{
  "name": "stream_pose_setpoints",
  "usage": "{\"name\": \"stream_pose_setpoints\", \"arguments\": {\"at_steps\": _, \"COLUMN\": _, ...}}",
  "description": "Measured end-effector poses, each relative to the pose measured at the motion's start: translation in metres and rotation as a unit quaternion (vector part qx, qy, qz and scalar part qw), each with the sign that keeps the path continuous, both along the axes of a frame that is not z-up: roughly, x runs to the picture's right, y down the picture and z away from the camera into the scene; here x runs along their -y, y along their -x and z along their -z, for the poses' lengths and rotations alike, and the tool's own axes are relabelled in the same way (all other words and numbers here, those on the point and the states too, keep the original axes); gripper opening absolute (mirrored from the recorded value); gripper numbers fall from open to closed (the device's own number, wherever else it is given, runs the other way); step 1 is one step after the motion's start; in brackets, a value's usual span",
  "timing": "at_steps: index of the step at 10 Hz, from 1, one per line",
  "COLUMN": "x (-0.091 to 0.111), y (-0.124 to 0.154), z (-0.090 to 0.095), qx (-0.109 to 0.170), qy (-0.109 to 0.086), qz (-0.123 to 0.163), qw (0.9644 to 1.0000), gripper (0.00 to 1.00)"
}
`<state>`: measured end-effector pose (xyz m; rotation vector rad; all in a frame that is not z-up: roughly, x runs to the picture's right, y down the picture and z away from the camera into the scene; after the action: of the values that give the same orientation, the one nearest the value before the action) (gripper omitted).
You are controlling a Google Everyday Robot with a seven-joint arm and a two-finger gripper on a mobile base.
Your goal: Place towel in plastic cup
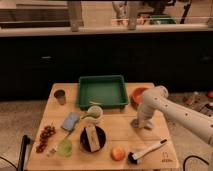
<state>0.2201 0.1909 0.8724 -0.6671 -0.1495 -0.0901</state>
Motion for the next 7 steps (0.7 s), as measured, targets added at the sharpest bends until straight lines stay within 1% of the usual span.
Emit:
{"name": "stream_pose_setpoints", "arguments": {"at_steps": 2, "x": 0.0, "y": 0.001, "z": 0.002, "qx": 0.001, "qy": -0.001, "qz": 0.003, "qw": 1.0, "gripper": 0.0}}
{"name": "stream_pose_setpoints", "arguments": {"at_steps": 3, "x": -0.003, "y": 0.001, "z": 0.008, "qx": 0.005, "qy": -0.004, "qz": 0.004, "qw": 1.0, "gripper": 0.0}}
{"name": "stream_pose_setpoints", "arguments": {"at_steps": 5, "x": -0.01, "y": 0.0, "z": 0.028, "qx": 0.01, "qy": -0.014, "qz": 0.005, "qw": 0.9998, "gripper": 0.0}}
{"name": "stream_pose_setpoints", "arguments": {"at_steps": 7, "x": -0.009, "y": 0.004, "z": 0.044, "qx": 0.017, "qy": -0.022, "qz": 0.009, "qw": 0.9996, "gripper": 0.0}}
